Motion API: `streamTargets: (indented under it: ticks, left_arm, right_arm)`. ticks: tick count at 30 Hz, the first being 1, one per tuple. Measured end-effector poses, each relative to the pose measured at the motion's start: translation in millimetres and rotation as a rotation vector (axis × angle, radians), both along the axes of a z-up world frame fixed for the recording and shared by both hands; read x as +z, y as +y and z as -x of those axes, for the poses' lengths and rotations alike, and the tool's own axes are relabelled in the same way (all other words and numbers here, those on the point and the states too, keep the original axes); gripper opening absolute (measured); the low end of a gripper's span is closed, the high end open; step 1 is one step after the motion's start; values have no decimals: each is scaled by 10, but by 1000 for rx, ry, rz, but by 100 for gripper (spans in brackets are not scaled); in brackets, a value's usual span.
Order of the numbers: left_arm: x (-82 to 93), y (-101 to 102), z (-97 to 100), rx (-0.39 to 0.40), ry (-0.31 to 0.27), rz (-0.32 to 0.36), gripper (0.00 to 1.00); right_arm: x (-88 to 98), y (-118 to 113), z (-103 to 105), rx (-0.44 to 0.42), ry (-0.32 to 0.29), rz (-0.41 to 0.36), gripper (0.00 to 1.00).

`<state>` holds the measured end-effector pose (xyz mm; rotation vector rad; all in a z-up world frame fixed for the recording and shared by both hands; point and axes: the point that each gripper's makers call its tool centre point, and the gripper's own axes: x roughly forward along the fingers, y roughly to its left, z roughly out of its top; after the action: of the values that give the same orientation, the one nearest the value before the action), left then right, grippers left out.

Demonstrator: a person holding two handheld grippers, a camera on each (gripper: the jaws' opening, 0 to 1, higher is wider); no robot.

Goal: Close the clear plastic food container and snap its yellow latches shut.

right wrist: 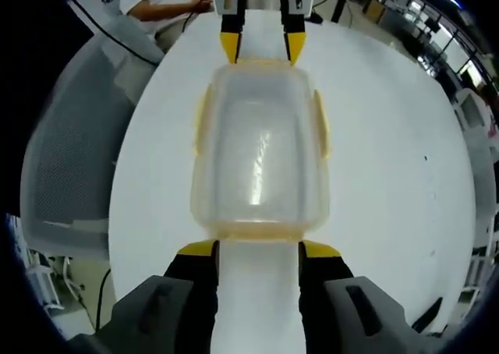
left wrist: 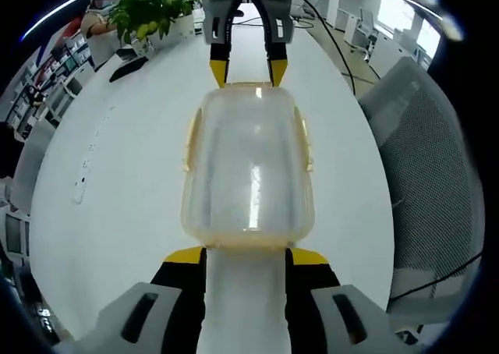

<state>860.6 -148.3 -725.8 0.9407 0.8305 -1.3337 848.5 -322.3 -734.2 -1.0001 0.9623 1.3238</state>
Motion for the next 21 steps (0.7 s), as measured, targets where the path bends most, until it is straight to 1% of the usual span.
streamTargets:
  ticks: [6,8,9,12,15,18,21]
  left_arm:
    - [55,41,-2,42,3,12,36]
    - [89,49,-19,72,-2,24,36]
    - [105,55,-34,91,-7,30,36]
    - [154,64,-48,137,-5,49,36]
    - [197,80,-62,176,-19,64,36]
    - [215,90,-57,221,-17,77,36]
    - [220,118,-49,270,-15,74,36]
  right_arm:
    - [72,-34,-13,-38,-16,-15,38]
    - [114,-43,-34,-62,-26,-26,38]
    - [141,-50,-48,-89,-30,-33,38]
    - [195,-57,-67,-123,-38,-50,38]
    - [238,-57,-75,-164,-48,-62,38]
    - [267,-63,-101,-226,-60,-74,36]
    - [291,-64,-109,-259,-68,-84,35]
